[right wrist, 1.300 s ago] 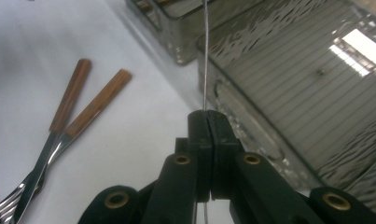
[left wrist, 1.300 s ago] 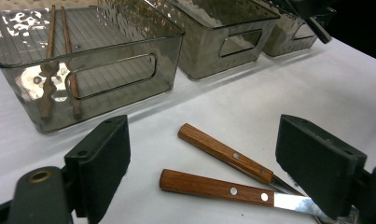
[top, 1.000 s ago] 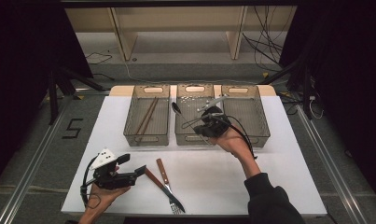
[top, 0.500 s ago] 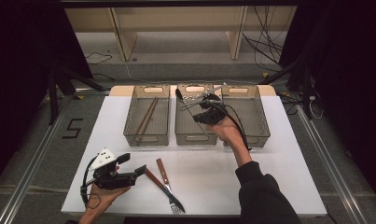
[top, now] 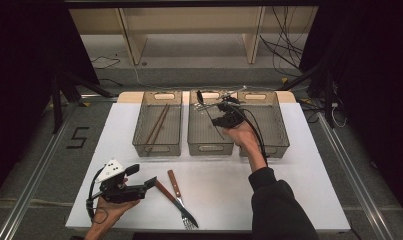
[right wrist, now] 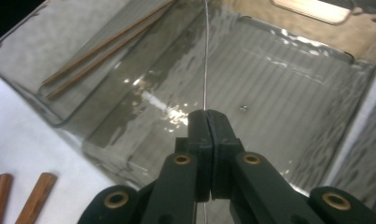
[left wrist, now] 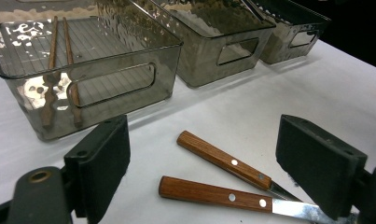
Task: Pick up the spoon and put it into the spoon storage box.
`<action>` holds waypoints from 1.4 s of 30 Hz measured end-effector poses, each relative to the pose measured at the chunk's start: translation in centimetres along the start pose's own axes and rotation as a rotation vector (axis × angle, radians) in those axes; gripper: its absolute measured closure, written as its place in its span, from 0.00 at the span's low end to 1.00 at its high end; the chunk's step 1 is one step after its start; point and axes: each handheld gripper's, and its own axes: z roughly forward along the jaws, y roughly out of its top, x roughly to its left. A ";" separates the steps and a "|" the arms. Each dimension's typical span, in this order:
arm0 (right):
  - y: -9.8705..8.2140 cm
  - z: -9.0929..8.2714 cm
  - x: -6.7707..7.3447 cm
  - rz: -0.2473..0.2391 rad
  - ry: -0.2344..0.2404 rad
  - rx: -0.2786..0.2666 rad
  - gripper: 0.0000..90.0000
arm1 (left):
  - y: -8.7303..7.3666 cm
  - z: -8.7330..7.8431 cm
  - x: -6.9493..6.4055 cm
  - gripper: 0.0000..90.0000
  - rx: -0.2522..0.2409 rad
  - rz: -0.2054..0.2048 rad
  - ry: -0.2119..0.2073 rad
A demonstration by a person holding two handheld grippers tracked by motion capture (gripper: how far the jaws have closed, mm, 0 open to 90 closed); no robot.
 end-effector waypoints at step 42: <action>-1.5 0.3 0.9 -0.002 0.087 -0.004 0.59 | 0.0 0.0 0.0 0.19 0.007 0.003 -0.002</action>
